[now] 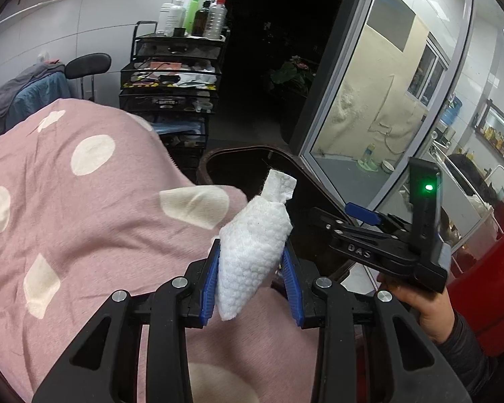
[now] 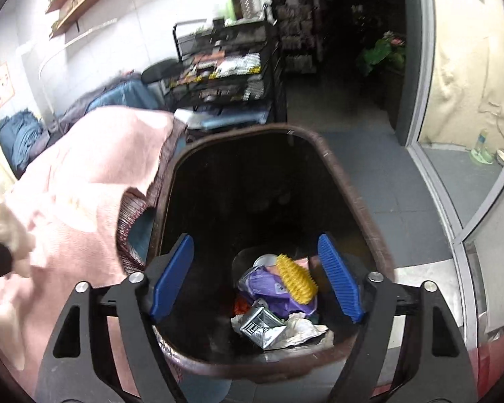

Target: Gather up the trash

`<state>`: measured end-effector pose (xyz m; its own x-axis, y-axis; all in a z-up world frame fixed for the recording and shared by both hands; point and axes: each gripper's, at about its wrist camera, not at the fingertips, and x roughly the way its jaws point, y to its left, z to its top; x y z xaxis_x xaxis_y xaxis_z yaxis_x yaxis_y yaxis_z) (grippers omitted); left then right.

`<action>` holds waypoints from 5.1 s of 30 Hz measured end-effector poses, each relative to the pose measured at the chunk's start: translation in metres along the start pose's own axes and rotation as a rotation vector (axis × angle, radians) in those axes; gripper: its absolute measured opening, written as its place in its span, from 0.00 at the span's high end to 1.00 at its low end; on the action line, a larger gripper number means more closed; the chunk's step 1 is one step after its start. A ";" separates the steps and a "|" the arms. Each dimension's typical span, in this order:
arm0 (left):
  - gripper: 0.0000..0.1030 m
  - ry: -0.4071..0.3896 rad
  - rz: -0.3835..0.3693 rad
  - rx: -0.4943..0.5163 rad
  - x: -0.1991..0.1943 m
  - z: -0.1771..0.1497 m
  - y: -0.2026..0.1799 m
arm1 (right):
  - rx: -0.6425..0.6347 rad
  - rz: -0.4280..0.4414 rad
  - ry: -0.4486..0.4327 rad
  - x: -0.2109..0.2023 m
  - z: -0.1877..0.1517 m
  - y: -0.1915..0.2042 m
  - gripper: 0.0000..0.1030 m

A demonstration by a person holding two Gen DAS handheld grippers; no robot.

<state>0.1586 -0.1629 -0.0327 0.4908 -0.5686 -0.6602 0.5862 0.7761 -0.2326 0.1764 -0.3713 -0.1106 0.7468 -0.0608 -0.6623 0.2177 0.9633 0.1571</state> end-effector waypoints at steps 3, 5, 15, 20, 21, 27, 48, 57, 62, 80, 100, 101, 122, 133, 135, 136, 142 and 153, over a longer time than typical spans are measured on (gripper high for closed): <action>0.67 0.008 -0.011 0.027 0.009 0.006 -0.011 | 0.026 -0.014 -0.044 -0.017 -0.001 -0.006 0.23; 0.67 0.014 -0.015 0.047 0.016 0.009 -0.019 | 0.040 -0.031 -0.071 -0.028 -0.001 -0.010 0.19; 0.67 0.055 -0.027 0.110 0.050 0.023 -0.047 | 0.056 -0.116 -0.141 -0.061 -0.013 -0.024 0.18; 0.66 0.084 -0.028 0.119 0.069 0.029 -0.055 | 0.084 -0.139 -0.151 -0.069 -0.017 -0.037 0.17; 0.66 0.090 -0.028 0.120 0.072 0.030 -0.056 | 0.087 -0.143 -0.153 -0.071 -0.017 -0.039 0.17; 0.52 0.124 -0.015 0.141 0.094 0.032 -0.065 | 0.102 -0.164 -0.174 -0.077 -0.017 -0.048 0.14; 0.05 -0.267 0.210 0.148 -0.030 0.008 -0.046 | 0.052 -0.153 -0.245 -0.090 -0.019 -0.025 0.05; 0.05 -0.322 0.324 0.042 -0.076 -0.021 -0.016 | -0.010 -0.036 -0.306 -0.116 -0.027 0.039 0.05; 0.05 -0.345 0.389 0.014 -0.096 -0.042 -0.007 | -0.043 0.016 -0.308 -0.131 -0.034 0.067 0.05; 0.05 -0.414 0.492 -0.021 -0.135 -0.081 -0.001 | -0.130 0.057 -0.375 -0.179 -0.080 0.115 0.05; 0.05 -0.425 0.474 -0.025 -0.141 -0.082 -0.008 | -0.103 0.039 -0.373 -0.181 -0.074 0.102 0.05; 0.05 -0.424 0.472 -0.027 -0.141 -0.082 -0.008 | -0.103 0.039 -0.374 -0.181 -0.074 0.101 0.05; 0.05 -0.425 0.473 -0.027 -0.142 -0.083 -0.008 | -0.104 0.037 -0.371 -0.181 -0.074 0.101 0.05; 0.05 -0.423 0.469 -0.030 -0.142 -0.083 -0.009 | -0.103 0.038 -0.369 -0.181 -0.074 0.101 0.05; 0.05 -0.424 0.470 -0.030 -0.142 -0.083 -0.009 | -0.104 0.036 -0.369 -0.181 -0.075 0.102 0.05; 0.05 -0.424 0.470 -0.030 -0.142 -0.083 -0.009 | -0.104 0.036 -0.369 -0.181 -0.075 0.102 0.05; 0.05 -0.423 0.469 -0.031 -0.142 -0.084 -0.009 | -0.105 0.036 -0.367 -0.181 -0.077 0.102 0.05; 0.05 -0.417 0.465 -0.029 -0.142 -0.085 -0.010 | -0.104 0.036 -0.366 -0.181 -0.077 0.102 0.05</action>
<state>0.0285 -0.0671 0.0024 0.9044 -0.2232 -0.3637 0.2353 0.9719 -0.0113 0.0148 -0.2414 -0.0308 0.9319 -0.0974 -0.3495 0.1360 0.9868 0.0877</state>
